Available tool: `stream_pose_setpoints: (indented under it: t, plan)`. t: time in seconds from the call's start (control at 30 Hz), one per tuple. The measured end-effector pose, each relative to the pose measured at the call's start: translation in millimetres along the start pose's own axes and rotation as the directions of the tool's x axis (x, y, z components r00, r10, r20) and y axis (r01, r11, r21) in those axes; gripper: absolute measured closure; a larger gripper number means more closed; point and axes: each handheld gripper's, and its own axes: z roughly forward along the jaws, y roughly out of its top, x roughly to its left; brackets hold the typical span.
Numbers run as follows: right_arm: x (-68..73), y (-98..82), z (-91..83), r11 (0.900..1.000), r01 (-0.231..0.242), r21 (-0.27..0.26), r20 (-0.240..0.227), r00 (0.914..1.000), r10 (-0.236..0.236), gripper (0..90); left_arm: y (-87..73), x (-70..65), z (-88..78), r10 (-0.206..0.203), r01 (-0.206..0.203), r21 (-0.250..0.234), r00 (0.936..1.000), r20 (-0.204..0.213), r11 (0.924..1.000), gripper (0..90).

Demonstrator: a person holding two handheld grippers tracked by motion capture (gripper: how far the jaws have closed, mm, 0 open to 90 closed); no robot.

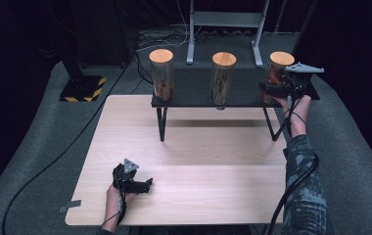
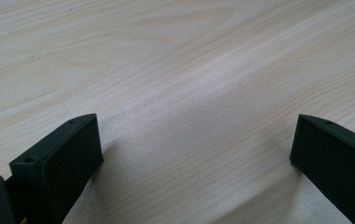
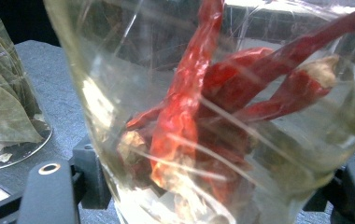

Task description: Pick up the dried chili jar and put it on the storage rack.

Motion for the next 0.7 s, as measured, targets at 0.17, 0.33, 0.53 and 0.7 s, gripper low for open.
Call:
stream_pose_setpoints:
  t: [0.17, 0.33, 0.53, 0.7]
  plan:
    - [-0.1, 0.9, 0.1, 1.000, 0.001, 0.007, 0.000, 1.0000, -0.001, 24.4, -0.1, -0.2, 0.2, -0.003, 0.003, -0.002, 1.0000, -0.001, 1.0000, 1.3]
    - [-0.2, 1.4, 0.3, 1.000, 0.001, 0.011, -0.002, 1.0000, -0.001, 24.3, 0.0, 0.0, 0.0, 0.000, 0.000, 0.001, 1.0000, 0.000, 1.0000, 1.3]
    - [-0.5, 1.9, 0.2, 1.000, 0.003, 0.017, -0.004, 1.0000, -0.003, 24.3, 0.0, 0.0, 0.0, 0.000, 0.000, 0.001, 1.0000, 0.000, 1.0000, 1.3]
    - [-0.5, 2.8, 0.2, 1.000, 0.004, 0.026, -0.004, 1.0000, -0.004, 24.2, -0.1, -0.1, -0.1, -0.001, 0.001, 0.001, 1.0000, 0.000, 1.0000, 1.3]
